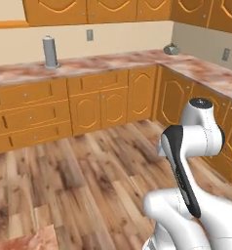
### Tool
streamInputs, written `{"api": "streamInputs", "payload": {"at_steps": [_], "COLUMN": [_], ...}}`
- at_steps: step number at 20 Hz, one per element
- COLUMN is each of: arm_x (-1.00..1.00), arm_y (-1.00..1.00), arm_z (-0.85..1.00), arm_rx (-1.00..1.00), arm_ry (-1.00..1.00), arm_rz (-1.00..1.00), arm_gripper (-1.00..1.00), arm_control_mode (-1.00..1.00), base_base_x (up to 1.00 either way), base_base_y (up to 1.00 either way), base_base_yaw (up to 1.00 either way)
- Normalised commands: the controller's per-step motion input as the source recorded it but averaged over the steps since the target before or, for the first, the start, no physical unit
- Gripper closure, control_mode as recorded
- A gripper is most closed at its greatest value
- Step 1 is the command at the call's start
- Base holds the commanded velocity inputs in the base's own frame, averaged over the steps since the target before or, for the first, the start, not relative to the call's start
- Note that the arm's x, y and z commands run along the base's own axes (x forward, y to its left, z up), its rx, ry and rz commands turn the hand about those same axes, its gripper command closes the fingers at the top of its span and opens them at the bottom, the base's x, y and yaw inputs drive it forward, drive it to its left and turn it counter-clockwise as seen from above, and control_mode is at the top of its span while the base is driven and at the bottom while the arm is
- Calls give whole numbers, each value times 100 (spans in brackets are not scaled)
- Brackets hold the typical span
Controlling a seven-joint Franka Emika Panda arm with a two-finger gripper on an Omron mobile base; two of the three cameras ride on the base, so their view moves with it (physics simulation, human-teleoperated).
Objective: Retrieve the butter from the fridge and place it on a plate on the dining table. Then retrieve the butter knife by the fridge and place it near the plate.
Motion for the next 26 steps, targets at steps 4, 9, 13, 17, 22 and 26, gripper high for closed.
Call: {"api": "streamInputs", "payload": {"at_steps": [4, 9, 13, 17, 22, 26], "arm_x": [0, 0, 0, 0, 0, 0], "arm_y": [0, 0, 0, 0, 0, 0], "arm_z": [0, 0, 0, 0, 0, 0], "arm_rx": [0, 0, 0, 0, 0, 0], "arm_ry": [0, 0, 0, 0, 0, 0], "arm_rz": [0, 0, 0, 0, 0, 0], "arm_gripper": [-100, -100, -100, -100, -100, -100], "arm_control_mode": [100, 100, 100, 100, 100, 100], "base_base_x": [100, 100, 100, 100, 93, 96], "base_base_y": [3, 9, 18, 29, 47, 64], "base_base_yaw": [-27, -37, -36, -48, -70, -71]}}
